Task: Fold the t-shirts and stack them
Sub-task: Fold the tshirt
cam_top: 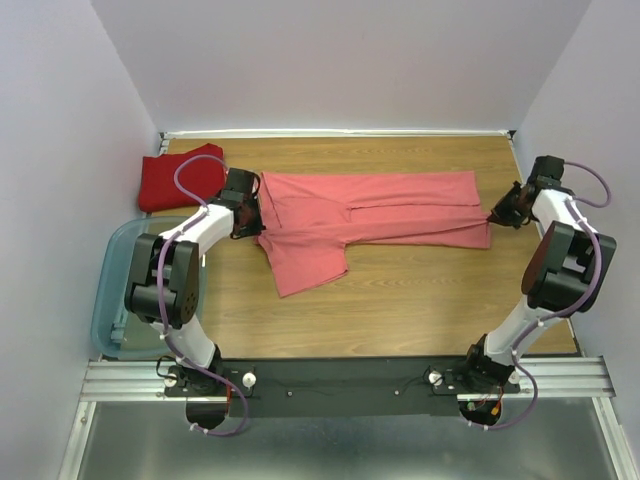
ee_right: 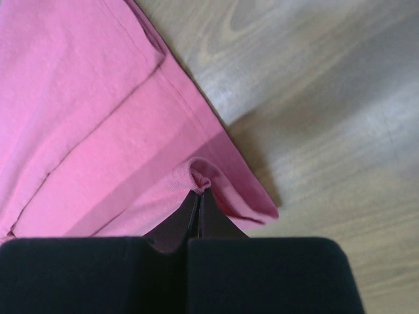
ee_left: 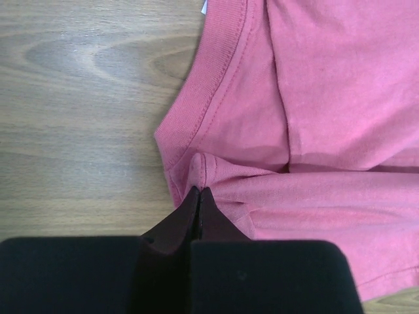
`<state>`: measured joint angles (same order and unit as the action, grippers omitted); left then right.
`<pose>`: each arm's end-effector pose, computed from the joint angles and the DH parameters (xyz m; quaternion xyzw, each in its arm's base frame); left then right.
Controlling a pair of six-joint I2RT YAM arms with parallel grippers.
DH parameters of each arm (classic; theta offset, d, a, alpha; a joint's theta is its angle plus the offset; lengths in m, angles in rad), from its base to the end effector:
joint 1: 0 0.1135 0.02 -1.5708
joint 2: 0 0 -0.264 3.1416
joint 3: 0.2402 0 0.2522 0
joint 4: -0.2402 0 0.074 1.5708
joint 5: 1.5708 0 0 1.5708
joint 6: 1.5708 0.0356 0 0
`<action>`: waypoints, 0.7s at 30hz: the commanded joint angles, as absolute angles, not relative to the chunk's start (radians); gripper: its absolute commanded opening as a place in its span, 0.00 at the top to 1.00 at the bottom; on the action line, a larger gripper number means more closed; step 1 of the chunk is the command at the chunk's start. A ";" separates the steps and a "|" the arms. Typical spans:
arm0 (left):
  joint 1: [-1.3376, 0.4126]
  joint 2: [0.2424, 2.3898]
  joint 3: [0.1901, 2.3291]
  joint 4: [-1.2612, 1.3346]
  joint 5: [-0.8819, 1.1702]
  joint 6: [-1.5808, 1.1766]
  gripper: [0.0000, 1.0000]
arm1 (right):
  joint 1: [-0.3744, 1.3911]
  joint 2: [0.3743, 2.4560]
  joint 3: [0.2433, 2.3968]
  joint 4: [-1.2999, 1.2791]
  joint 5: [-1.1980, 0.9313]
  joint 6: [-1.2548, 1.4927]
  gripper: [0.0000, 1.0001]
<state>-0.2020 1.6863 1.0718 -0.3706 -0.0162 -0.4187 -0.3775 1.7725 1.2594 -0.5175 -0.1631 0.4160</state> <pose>0.3388 -0.0688 0.1922 -0.1058 0.9515 -0.0808 0.2772 0.3478 -0.1317 0.2106 0.3511 0.8943 0.0836 0.2644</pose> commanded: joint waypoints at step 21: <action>-0.183 1.770 1.196 -0.359 -0.149 -0.405 1.00 | -0.360 1.924 1.292 -0.388 -0.081 0.393 0.96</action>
<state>-0.2020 1.7424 1.1561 -0.3466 -0.0704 -0.4194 -0.3542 1.8980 1.3056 -0.4412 -0.1539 0.4061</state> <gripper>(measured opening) 0.007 0.033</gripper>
